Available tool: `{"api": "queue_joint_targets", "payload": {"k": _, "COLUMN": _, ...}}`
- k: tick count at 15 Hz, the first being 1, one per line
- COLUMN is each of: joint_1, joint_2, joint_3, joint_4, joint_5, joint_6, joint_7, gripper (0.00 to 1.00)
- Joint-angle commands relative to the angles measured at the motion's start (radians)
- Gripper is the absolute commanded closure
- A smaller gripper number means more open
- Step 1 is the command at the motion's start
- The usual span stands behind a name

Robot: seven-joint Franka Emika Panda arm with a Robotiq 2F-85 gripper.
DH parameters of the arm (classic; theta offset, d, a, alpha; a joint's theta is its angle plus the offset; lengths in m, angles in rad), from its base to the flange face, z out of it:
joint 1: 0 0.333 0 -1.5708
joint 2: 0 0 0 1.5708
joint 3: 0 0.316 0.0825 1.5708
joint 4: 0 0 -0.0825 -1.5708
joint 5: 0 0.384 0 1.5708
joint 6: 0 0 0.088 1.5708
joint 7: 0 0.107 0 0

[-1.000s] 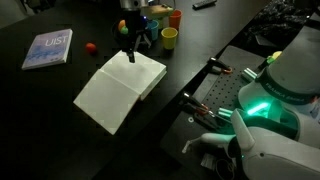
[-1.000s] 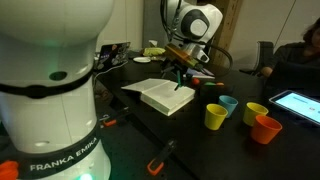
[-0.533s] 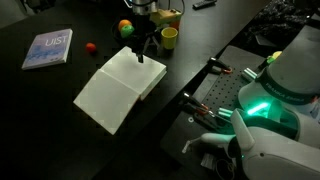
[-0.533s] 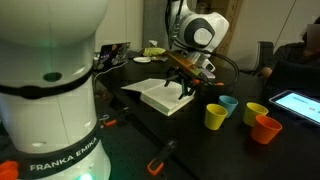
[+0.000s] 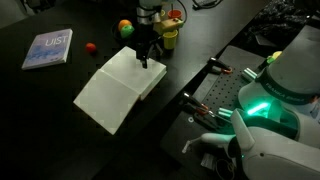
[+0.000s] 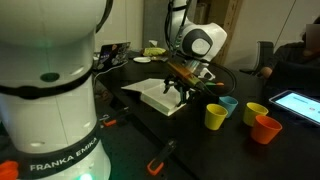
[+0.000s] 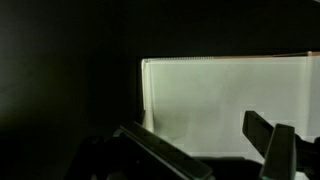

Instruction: Open the book

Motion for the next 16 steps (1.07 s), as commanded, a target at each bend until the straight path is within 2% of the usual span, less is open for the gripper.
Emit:
{"api": "queue_joint_targets", "payload": {"k": 1, "joint_1": -0.025, "joint_2": 0.025, "joint_3": 0.036, "joint_4": 0.008, "joint_5": 0.002, "joint_6": 0.028, "joint_7": 0.017, "gripper": 0.00}}
{"api": "queue_joint_targets", "payload": {"k": 5, "joint_1": -0.050, "joint_2": 0.028, "joint_3": 0.074, "joint_4": 0.020, "joint_5": 0.043, "joint_6": 0.009, "joint_7": 0.012, "gripper": 0.00}}
{"api": "queue_joint_targets", "payload": {"k": 16, "joint_1": -0.053, "joint_2": 0.002, "joint_3": 0.085, "joint_4": 0.051, "joint_5": 0.031, "joint_6": -0.030, "joint_7": 0.068, "gripper": 0.00}}
